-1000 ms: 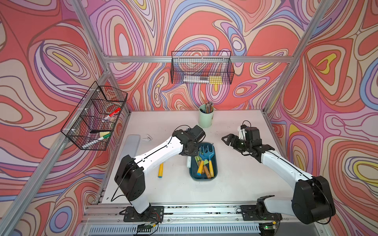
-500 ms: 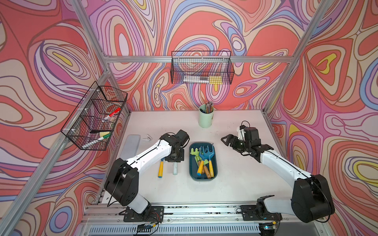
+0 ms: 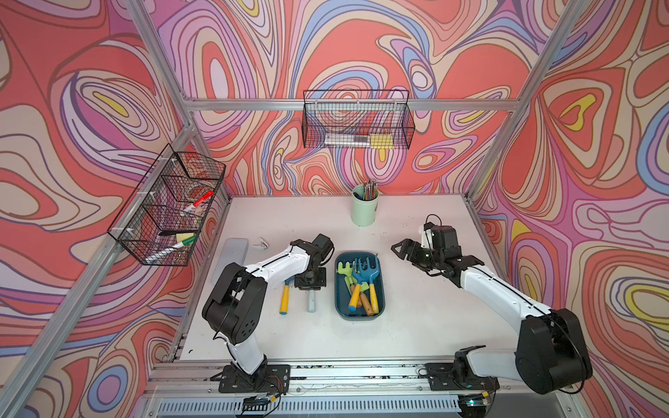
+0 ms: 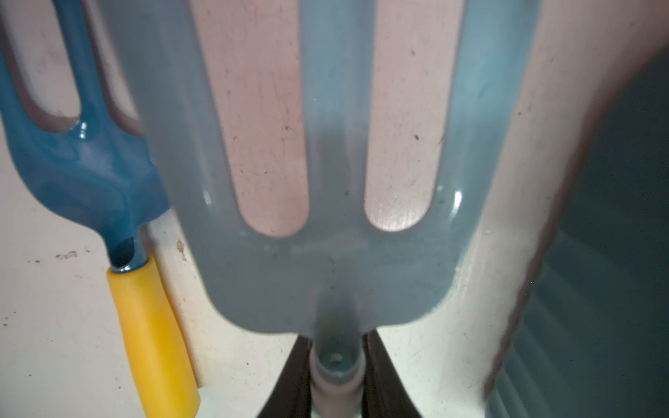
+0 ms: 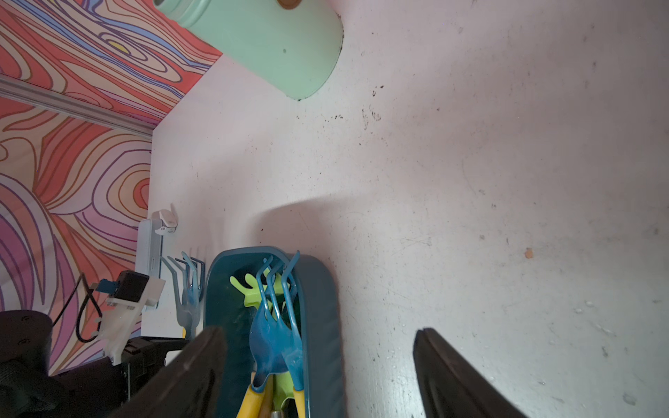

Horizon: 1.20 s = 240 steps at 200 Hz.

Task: Take the hand rake out of the storage box
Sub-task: Place the rake at the center of the board.

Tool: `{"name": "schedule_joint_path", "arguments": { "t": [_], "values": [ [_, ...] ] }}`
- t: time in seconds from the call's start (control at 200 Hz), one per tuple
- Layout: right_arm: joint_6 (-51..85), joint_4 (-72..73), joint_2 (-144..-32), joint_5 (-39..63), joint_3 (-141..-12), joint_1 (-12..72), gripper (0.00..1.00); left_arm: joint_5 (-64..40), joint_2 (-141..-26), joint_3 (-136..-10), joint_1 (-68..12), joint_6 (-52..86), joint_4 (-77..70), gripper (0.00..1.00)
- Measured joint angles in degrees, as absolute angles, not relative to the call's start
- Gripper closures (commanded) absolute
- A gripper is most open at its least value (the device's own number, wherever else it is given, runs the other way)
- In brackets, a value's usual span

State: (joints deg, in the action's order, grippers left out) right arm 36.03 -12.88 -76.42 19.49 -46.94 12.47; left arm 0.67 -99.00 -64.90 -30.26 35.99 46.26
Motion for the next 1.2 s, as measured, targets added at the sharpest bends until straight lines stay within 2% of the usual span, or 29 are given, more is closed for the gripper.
{"name": "schedule_joint_path", "arguments": {
  "t": [0.691,1.202],
  "values": [
    [36.05,-13.1,-76.69,19.49,-47.9,12.47,0.17,-0.54,-100.97,-61.12,-26.11,32.91,44.58,0.94],
    [36.03,-13.08,-76.69,19.51,-47.9,12.58,0.17,-1.34,-103.48,-63.92,-25.43,30.81,45.58,0.94]
  ]
}}
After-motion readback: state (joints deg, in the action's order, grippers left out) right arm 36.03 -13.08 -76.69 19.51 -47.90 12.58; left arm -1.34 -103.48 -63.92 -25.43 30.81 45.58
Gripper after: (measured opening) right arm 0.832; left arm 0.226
